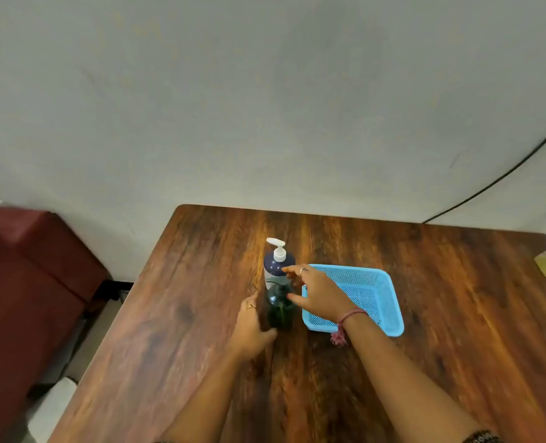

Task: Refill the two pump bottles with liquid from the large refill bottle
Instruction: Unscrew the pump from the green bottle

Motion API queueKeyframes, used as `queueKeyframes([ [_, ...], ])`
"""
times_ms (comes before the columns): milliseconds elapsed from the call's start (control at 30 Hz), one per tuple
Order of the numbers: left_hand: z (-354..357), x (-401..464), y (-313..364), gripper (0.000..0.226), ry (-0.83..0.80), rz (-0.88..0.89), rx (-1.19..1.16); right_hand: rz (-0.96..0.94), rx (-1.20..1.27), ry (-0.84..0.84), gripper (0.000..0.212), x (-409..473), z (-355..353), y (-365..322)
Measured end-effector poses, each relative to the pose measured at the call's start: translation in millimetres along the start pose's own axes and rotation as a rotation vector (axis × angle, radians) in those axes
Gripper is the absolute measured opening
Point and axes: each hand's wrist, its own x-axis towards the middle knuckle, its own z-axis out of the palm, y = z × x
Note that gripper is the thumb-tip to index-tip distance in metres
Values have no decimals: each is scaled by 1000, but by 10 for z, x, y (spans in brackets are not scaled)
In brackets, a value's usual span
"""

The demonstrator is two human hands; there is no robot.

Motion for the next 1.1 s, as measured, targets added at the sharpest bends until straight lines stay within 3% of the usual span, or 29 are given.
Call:
queueKeyframes([
  [133, 80, 98, 62, 80, 19, -2, -124, 57, -33, -63, 51, 103, 17, -32],
  [500, 193, 177, -19, 65, 72, -20, -289, 58, 39, -45, 33, 164, 120, -41],
  [700, -47, -7, 163, 66, 137, 66, -414, 56, 371, 61, 23, 29, -150, -165],
  [933, -150, -183, 820, 74, 199, 169, -434, 49, 644, 203, 34, -184, -715, -313],
  [1100, -108, -279, 1408, 58, 129, 252, -451, 50, 856, 168, 34, -325, -1202, -281],
])
